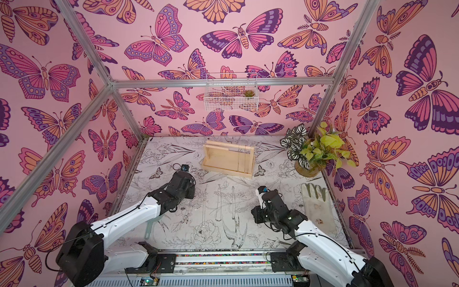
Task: Take the necklace off the jewelry display stand
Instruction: Place the necklace at the center of the board.
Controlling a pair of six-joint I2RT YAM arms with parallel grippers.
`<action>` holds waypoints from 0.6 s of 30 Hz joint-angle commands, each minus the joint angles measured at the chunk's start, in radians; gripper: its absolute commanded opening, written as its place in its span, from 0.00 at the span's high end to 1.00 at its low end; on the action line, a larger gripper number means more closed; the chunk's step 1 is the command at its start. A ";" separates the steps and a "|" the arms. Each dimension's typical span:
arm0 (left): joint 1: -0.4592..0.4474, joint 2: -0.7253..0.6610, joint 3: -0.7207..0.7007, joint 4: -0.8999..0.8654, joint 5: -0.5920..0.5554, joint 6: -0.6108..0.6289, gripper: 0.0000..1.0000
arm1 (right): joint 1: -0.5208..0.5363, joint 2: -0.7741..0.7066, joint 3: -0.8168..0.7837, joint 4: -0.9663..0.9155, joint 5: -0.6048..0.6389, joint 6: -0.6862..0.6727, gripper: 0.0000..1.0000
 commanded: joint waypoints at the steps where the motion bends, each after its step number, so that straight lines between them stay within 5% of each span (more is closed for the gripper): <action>1: 0.005 -0.035 -0.046 -0.006 0.105 -0.044 0.73 | 0.004 0.000 0.042 -0.008 -0.022 -0.018 0.82; 11: 0.006 -0.146 -0.178 -0.007 0.177 -0.148 0.78 | 0.107 0.083 0.131 -0.024 -0.026 -0.041 0.83; 16: 0.036 -0.092 -0.185 0.024 0.300 -0.219 1.00 | 0.109 0.077 0.132 -0.016 -0.016 -0.029 0.83; 18: 0.046 -0.065 -0.191 0.045 0.318 -0.244 1.00 | 0.109 0.072 0.132 -0.023 -0.011 -0.029 0.83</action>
